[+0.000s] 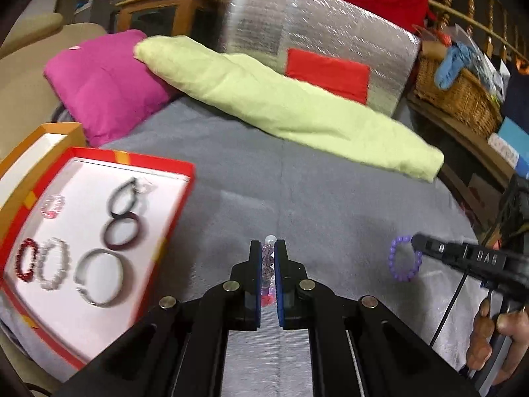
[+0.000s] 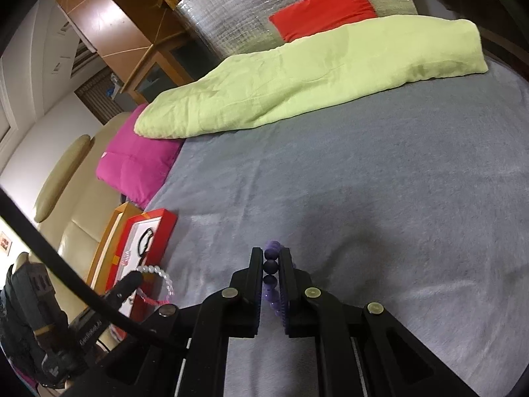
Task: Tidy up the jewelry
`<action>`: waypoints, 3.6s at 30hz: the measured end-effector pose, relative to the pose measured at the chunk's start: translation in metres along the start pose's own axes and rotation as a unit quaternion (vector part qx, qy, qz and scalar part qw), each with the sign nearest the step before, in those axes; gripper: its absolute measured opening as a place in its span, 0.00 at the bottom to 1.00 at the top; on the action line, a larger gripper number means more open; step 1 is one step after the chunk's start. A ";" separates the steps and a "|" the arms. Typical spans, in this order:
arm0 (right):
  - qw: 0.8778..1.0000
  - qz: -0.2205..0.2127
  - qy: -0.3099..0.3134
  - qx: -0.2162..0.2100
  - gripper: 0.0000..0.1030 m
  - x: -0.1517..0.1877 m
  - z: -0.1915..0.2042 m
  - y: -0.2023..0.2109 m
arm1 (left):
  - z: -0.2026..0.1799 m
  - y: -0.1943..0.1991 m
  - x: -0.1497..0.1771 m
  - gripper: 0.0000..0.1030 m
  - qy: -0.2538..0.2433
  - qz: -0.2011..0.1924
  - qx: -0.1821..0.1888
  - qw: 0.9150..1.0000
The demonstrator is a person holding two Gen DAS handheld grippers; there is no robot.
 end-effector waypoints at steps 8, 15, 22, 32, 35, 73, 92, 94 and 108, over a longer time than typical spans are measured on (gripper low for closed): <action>0.996 0.031 0.071 -0.035 0.10 0.028 0.095 -0.021 | 0.095 0.036 -0.003 0.07 0.065 -0.005 -0.039 0.997; 0.987 0.070 0.126 -0.069 0.10 0.066 0.180 -0.059 | 0.168 0.038 0.005 0.07 0.080 0.014 -0.061 0.995; 0.981 0.105 0.143 -0.082 0.10 0.085 0.233 -0.109 | 0.208 0.017 0.010 0.07 0.088 0.034 -0.062 0.994; 0.978 0.135 0.128 -0.090 0.10 0.084 0.259 -0.167 | 0.216 -0.017 0.003 0.07 0.091 0.039 -0.026 0.995; 0.978 0.141 0.127 -0.086 0.10 0.084 0.263 -0.183 | 0.227 -0.033 0.013 0.07 0.101 0.065 -0.034 0.992; 0.983 0.117 0.141 -0.011 0.51 0.084 0.208 -0.124 | 0.234 0.031 0.022 0.54 0.130 0.077 -0.136 0.979; 0.971 0.061 0.230 0.020 0.91 0.125 0.194 -0.048 | 0.160 0.104 0.046 0.71 0.086 0.070 -0.201 0.973; 0.971 0.055 0.233 0.024 0.93 0.126 0.194 -0.045 | 0.160 0.109 0.046 0.72 0.082 0.066 -0.212 0.972; 0.963 0.025 0.262 0.051 0.95 0.122 0.207 -0.045 | 0.173 0.126 0.054 0.86 0.094 0.057 -0.236 0.965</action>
Point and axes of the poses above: each gripper's, at about its wrist camera, not at the fingertips, and y roughly against the way its jaws point, z to its left, x to its underside, the point moved 9 cm from there along -y, roughly the way its jaws point, and after that the axes turned 12 degrees about -y, right-handed, at the moved point
